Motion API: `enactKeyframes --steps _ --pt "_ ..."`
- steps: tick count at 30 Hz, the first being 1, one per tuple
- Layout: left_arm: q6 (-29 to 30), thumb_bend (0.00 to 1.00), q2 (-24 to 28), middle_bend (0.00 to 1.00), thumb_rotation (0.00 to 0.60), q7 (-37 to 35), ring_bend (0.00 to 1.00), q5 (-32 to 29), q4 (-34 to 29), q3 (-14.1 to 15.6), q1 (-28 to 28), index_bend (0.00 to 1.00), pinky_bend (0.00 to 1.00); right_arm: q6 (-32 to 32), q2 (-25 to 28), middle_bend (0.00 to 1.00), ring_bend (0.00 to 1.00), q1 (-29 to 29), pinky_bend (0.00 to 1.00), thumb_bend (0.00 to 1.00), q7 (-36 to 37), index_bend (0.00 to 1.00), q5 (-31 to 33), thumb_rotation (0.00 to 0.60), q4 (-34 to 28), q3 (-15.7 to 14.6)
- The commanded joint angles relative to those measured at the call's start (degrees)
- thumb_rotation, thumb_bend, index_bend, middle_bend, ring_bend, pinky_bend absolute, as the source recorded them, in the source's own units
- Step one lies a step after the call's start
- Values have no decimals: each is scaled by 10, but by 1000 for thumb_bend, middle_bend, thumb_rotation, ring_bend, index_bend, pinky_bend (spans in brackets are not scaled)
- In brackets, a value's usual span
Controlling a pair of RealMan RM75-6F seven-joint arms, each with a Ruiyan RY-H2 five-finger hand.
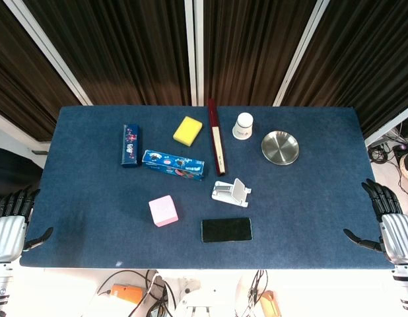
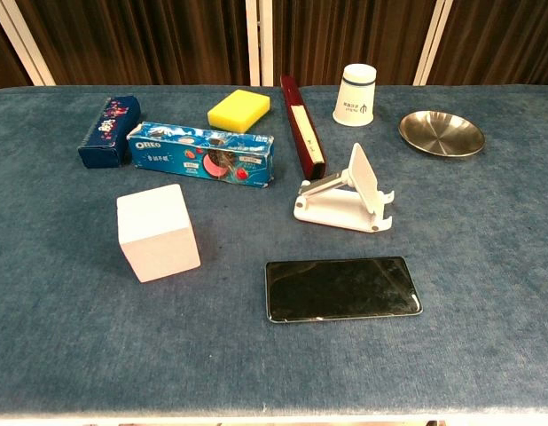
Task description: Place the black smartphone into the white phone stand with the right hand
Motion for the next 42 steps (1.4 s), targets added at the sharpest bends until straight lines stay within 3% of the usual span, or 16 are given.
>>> enactKeyframes --steps 1,7,11,15,19,26,34,42 --pt "-6 140 -1 26 600 1 0 -4 0 -2 -3 85 0 -15 -1 64 0 8 89 285 -9 0 0 600 -11 0" --pt "-14 140 -1 27 600 4 0 -4 -2 -4 -9 85 0 -90 0 64 0 53 102 285 -42 0 -63 600 -50 -30" --pt "-14 140 -4 26 600 3 0 1 -2 -5 -12 86 0 -193 -25 64 0 110 111 283 -111 0 -95 600 -100 -43" --pt "-14 140 -7 27 600 4 0 5 -1 -5 -14 85 0 -294 -79 64 0 160 114 285 -198 1 -71 600 -143 -32" --pt "-12 140 -7 26 600 2 0 6 3 -4 -13 86 0 -347 -153 64 0 189 115 287 -303 58 -13 600 -159 -3" --pt "-15 140 -8 26 600 -11 0 1 17 -4 -12 86 0 -384 -281 47 0 231 115 287 -497 185 151 600 -136 42" --pt "-24 140 -13 26 600 -21 0 -2 33 -3 -14 86 0 -356 -354 2 0 284 56 300 -680 206 323 600 -125 50" --pt "-26 140 -13 27 600 -30 0 -4 41 -3 -14 86 0 -304 -380 0 0 328 16 365 -764 223 427 600 -133 48"
